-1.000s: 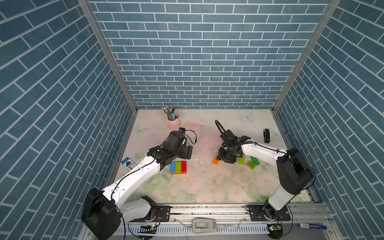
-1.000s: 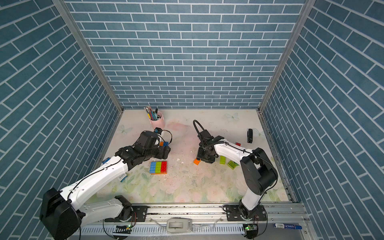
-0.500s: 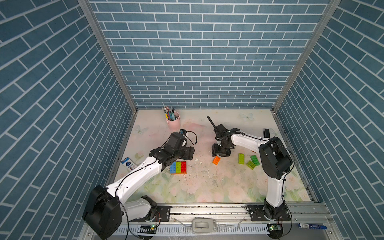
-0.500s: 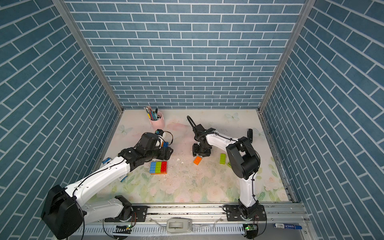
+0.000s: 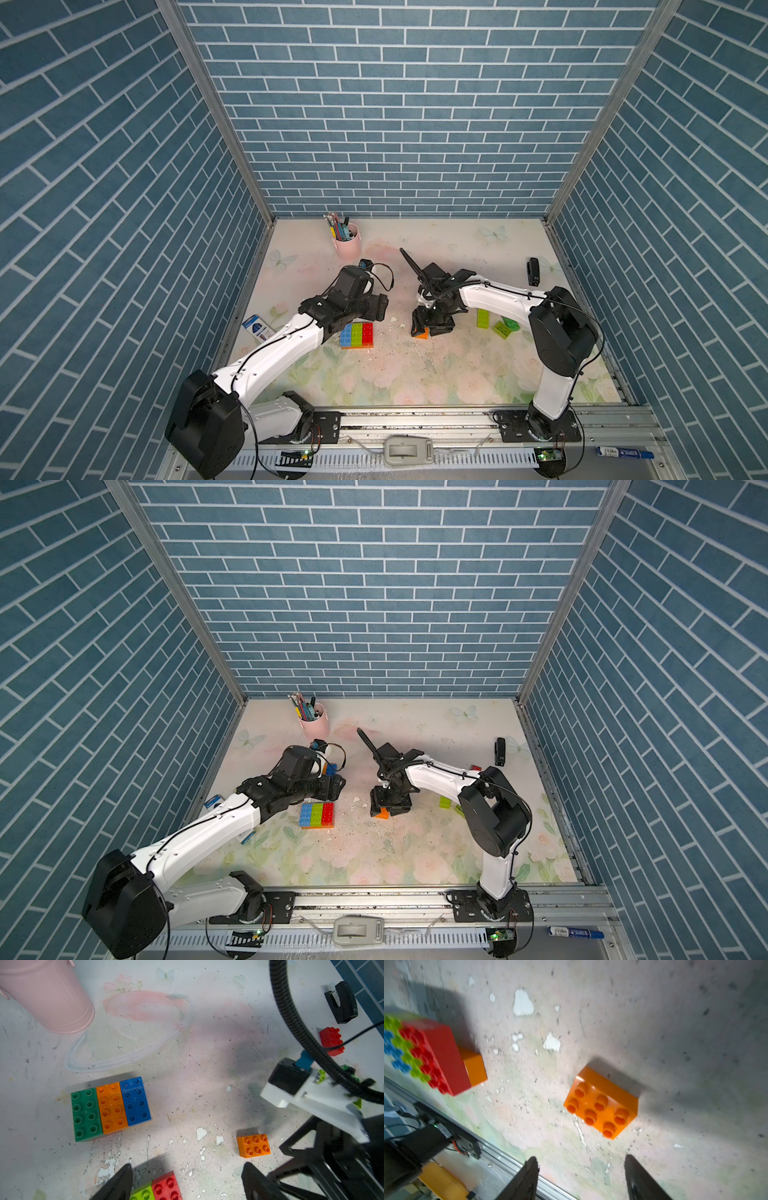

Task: Assemble a rectangle with lego
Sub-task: Adjust the lego brick at the center of the board.

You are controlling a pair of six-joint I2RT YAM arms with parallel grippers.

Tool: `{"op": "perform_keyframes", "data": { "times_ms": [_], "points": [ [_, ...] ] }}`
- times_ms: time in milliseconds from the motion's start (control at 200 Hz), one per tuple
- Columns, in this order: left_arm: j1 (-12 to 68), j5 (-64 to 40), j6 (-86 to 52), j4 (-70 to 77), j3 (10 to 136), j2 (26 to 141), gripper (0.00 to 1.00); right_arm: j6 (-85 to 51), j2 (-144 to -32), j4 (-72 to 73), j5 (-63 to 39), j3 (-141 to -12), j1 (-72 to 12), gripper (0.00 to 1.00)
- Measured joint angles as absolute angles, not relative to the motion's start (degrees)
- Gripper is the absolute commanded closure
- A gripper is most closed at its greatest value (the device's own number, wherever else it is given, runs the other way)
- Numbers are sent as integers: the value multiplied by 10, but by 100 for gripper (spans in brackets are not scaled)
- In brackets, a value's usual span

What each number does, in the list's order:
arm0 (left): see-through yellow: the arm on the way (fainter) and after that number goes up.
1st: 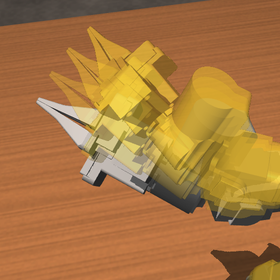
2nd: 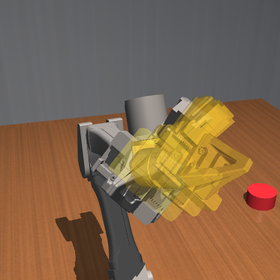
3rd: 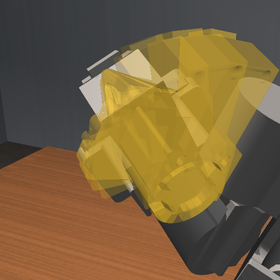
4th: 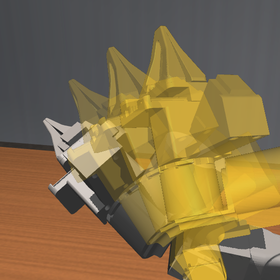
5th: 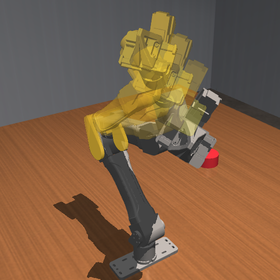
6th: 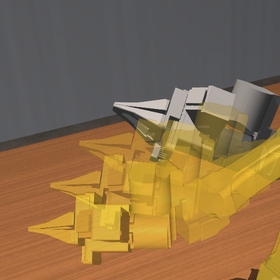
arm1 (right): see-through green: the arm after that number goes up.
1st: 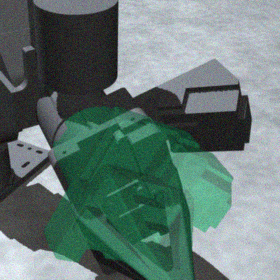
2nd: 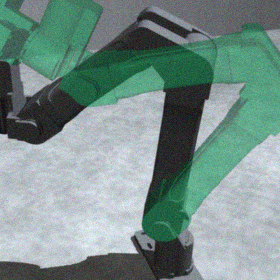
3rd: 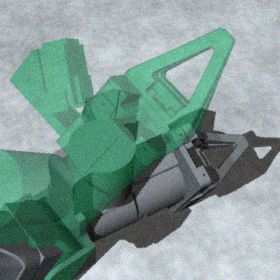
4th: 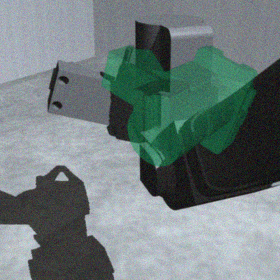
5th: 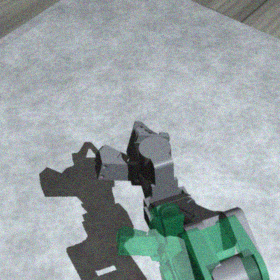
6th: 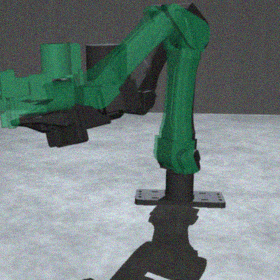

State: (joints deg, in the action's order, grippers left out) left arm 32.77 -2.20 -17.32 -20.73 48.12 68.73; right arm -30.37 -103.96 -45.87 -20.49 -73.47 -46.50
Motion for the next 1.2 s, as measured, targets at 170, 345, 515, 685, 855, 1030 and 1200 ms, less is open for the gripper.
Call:
{"op": "perform_keyframes", "data": {
  "times_ms": [170,345,515,685,855,1030,1200],
  "points": [
    [309,-29,-175,-205,473,674,16,-199,-1067,-538,-96,-806,-478,28],
    [279,-46,-183,-202,458,652,16,-124,-1124,-549,-63,-858,-508,30],
    [260,-58,-186,-202,452,644,16,-82,-1176,-548,-67,-886,-525,38],
    [247,-67,-186,-202,450,642,16,-61,-1204,-548,-60,-894,-527,55],
    [233,-70,-186,-202,450,633,16,-52,-1203,-541,-32,-892,-522,72],
    [231,-79,-186,-202,449,634,17,-36,-1201,-538,-18,-890,-488,71],
    [230,-90,-188,-187,446,651,18,-11,-1202,-544,-9,-902,-448,65]
  ]
}}
